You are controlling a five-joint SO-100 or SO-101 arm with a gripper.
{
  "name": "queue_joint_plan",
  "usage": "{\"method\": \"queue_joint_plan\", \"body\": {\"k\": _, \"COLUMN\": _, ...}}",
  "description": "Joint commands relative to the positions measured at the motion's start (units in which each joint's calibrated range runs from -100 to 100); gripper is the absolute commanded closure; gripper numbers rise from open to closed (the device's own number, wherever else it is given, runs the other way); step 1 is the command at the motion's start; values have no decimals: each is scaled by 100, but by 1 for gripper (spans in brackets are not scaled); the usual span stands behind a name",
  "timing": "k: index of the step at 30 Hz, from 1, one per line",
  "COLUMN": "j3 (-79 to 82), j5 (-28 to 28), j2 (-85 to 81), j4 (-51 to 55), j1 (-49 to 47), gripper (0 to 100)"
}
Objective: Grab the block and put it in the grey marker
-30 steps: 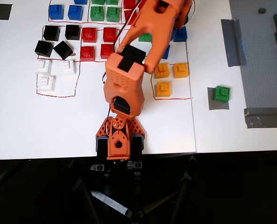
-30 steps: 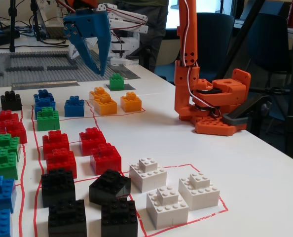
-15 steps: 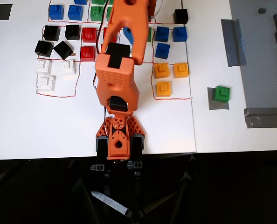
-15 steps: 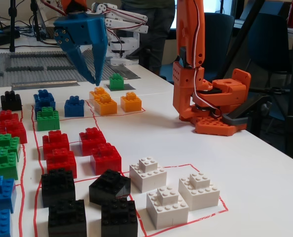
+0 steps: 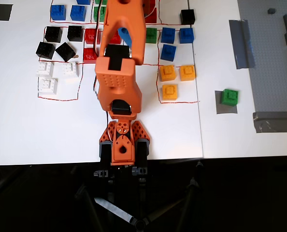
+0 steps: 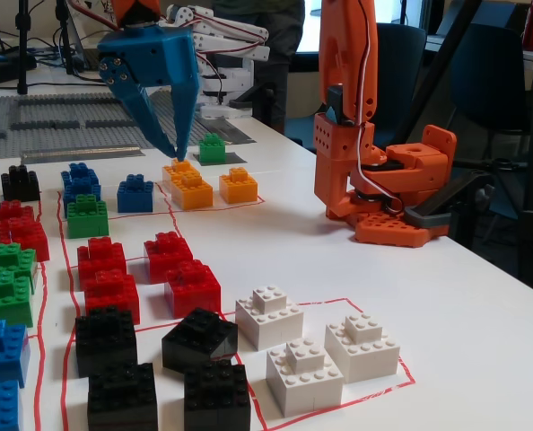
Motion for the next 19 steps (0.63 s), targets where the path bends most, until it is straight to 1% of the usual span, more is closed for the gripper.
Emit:
{"method": "queue_joint_plan", "body": {"k": 1, "j3": -270, "j5": -59, "j2": -1068, "j4": 116, "j1": -64, "gripper": 100}}
{"method": "queue_joint_plan", "body": {"k": 19, "j3": -288, "j5": -54, "j2": -1025, "j4": 116, "j1": -197, "gripper": 100}}
